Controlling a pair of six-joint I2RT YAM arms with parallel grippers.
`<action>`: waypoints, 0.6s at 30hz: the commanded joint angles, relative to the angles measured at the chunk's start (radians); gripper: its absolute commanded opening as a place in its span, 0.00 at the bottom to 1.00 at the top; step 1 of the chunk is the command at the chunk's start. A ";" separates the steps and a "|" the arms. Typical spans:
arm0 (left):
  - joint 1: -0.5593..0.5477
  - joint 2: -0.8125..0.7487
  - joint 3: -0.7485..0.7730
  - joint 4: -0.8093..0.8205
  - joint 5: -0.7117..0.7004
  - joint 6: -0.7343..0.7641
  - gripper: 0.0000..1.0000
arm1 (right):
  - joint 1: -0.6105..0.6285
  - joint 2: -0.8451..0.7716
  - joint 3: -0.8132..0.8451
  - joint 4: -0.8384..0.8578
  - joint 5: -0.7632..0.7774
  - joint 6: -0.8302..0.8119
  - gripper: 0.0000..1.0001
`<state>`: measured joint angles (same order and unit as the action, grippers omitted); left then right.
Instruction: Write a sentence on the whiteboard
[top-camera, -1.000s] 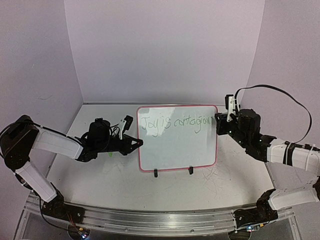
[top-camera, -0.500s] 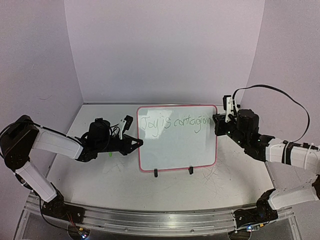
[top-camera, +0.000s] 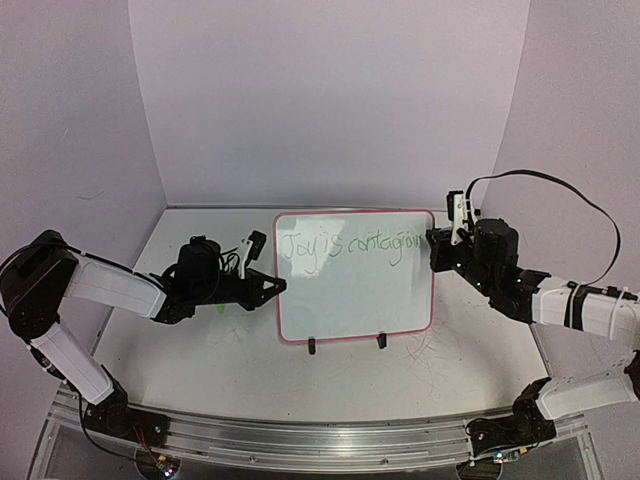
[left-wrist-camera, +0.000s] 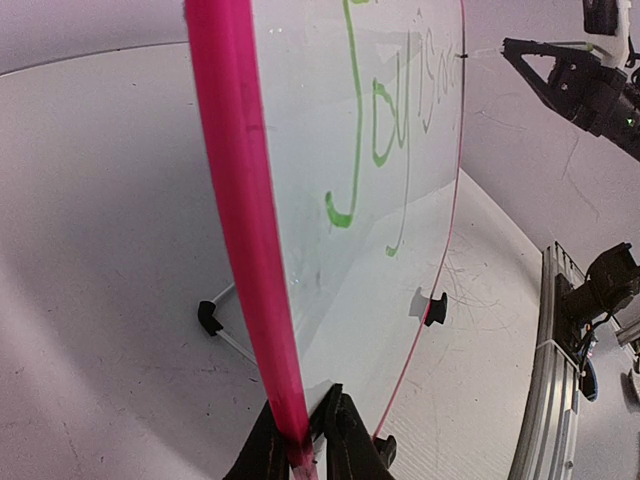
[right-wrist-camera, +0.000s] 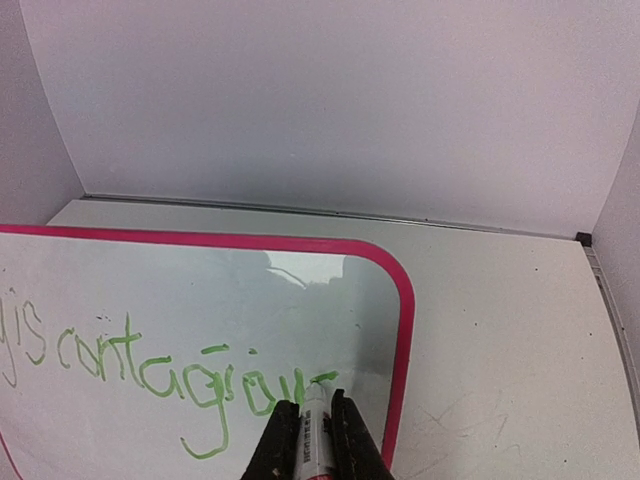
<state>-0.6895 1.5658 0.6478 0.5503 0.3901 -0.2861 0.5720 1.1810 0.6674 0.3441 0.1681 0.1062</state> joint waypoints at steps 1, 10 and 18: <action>0.005 0.041 0.015 -0.090 -0.134 0.076 0.00 | -0.004 -0.020 0.003 -0.024 0.039 0.005 0.00; 0.005 0.038 0.011 -0.092 -0.135 0.075 0.00 | -0.004 -0.036 -0.008 -0.041 0.057 0.007 0.00; 0.005 0.038 0.016 -0.093 -0.134 0.076 0.00 | -0.004 -0.041 -0.017 -0.057 0.042 0.010 0.00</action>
<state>-0.6895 1.5673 0.6479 0.5499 0.3901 -0.2855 0.5720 1.1542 0.6598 0.2959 0.2012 0.1062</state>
